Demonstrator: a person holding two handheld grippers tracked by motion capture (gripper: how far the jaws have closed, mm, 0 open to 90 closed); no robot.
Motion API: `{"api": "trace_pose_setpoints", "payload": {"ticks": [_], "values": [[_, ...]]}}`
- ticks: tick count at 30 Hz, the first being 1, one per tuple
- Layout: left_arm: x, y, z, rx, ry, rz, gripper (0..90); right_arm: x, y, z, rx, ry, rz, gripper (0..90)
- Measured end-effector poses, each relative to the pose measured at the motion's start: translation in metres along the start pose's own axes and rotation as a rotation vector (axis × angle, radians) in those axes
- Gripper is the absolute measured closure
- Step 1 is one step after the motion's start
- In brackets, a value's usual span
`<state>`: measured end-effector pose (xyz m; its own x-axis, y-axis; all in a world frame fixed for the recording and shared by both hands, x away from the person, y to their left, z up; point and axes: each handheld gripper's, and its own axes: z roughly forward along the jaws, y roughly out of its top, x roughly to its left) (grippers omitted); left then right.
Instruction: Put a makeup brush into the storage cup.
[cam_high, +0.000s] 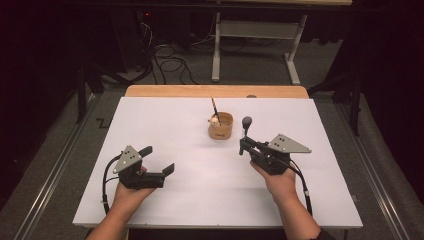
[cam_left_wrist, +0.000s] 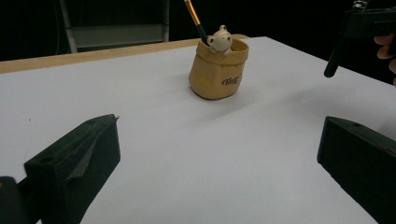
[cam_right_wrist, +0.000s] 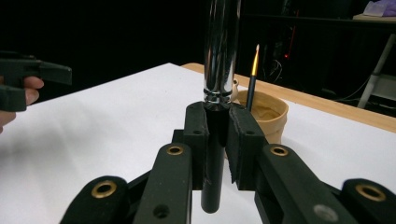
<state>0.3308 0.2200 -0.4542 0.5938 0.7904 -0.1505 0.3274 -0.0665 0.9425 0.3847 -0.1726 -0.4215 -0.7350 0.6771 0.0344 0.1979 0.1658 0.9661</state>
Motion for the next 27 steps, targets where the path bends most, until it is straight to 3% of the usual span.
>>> {"api": "trace_pose_setpoints", "payload": {"ticks": [7,27], "values": [[0.001,0.000,-0.002,-0.008,-0.004,-0.004,0.2,-0.005,0.013,0.009,0.003,-0.013,-0.017,80.5],[0.001,0.001,-0.004,-0.015,-0.013,-0.001,0.2,-0.025,0.032,0.051,0.005,-0.051,0.007,80.6]]}}
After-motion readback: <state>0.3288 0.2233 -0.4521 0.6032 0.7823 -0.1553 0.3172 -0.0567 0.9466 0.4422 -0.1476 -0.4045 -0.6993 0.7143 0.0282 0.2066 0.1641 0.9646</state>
